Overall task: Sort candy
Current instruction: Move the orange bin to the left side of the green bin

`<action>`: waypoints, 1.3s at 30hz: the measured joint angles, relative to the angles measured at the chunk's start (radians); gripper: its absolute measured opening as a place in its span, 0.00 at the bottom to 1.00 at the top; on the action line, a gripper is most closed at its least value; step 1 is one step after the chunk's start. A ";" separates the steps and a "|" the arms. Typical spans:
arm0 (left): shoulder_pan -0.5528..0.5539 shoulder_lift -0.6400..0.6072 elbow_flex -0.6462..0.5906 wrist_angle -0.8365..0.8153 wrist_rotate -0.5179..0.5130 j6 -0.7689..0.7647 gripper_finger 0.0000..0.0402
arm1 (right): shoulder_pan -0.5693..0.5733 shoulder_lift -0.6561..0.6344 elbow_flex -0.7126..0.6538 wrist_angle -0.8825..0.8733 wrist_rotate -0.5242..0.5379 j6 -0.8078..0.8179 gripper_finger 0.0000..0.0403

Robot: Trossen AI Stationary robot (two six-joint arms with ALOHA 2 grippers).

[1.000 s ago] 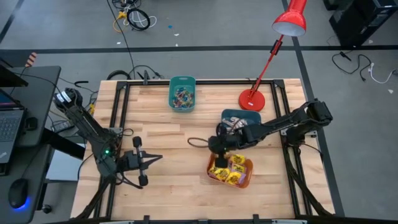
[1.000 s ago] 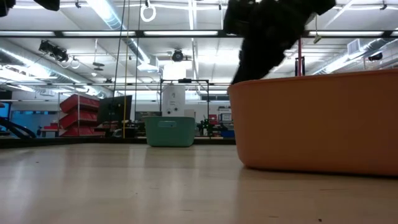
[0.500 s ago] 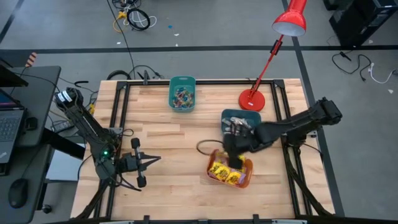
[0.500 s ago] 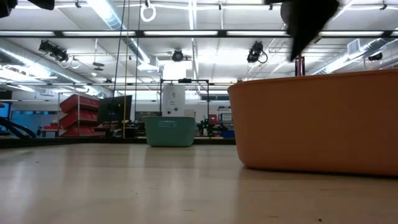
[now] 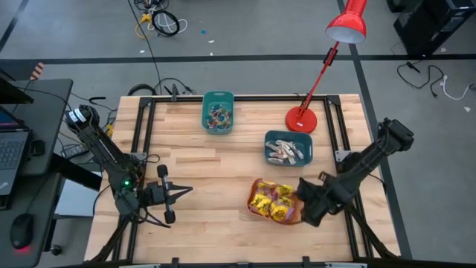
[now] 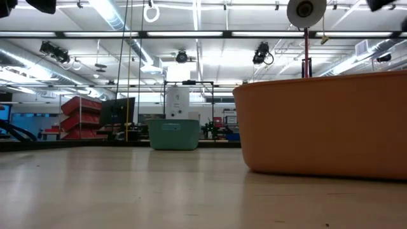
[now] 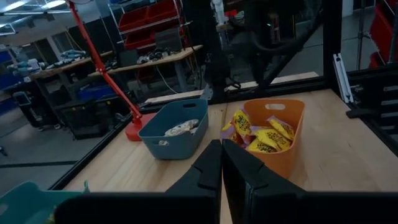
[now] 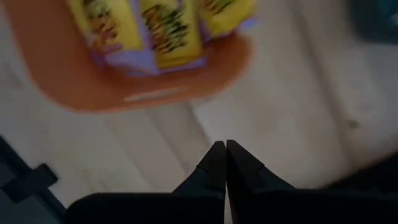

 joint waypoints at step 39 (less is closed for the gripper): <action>0.000 0.000 0.000 -0.044 0.001 -0.050 0.03 | -0.301 0.218 -0.312 1.183 0.099 -0.675 0.00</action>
